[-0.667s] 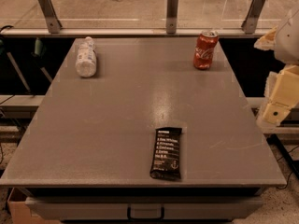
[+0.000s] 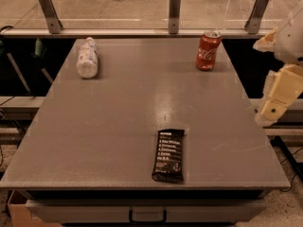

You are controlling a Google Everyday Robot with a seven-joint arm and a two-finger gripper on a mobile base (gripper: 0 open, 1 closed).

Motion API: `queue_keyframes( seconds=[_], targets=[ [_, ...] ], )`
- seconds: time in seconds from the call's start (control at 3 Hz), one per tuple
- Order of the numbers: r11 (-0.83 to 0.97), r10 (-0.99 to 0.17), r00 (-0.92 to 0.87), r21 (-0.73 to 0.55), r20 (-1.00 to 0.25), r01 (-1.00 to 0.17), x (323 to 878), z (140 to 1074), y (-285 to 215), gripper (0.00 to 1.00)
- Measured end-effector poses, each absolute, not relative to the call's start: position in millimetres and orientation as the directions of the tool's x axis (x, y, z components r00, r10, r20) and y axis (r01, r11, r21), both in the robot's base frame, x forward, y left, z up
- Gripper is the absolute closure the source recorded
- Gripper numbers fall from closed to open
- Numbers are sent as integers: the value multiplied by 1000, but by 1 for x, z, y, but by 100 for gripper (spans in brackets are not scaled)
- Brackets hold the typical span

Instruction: Move coke can near blue plastic bottle

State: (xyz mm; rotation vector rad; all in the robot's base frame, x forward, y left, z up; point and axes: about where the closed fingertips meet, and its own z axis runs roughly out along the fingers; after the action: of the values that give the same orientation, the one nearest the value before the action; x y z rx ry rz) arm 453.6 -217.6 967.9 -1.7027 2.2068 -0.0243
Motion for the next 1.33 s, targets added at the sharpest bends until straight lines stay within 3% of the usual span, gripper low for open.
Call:
queue_keyframes(
  seconds=[1.33],
  targets=[
    [474, -774, -259, -259, -577, -841, 663, 877, -225, 0]
  ],
)
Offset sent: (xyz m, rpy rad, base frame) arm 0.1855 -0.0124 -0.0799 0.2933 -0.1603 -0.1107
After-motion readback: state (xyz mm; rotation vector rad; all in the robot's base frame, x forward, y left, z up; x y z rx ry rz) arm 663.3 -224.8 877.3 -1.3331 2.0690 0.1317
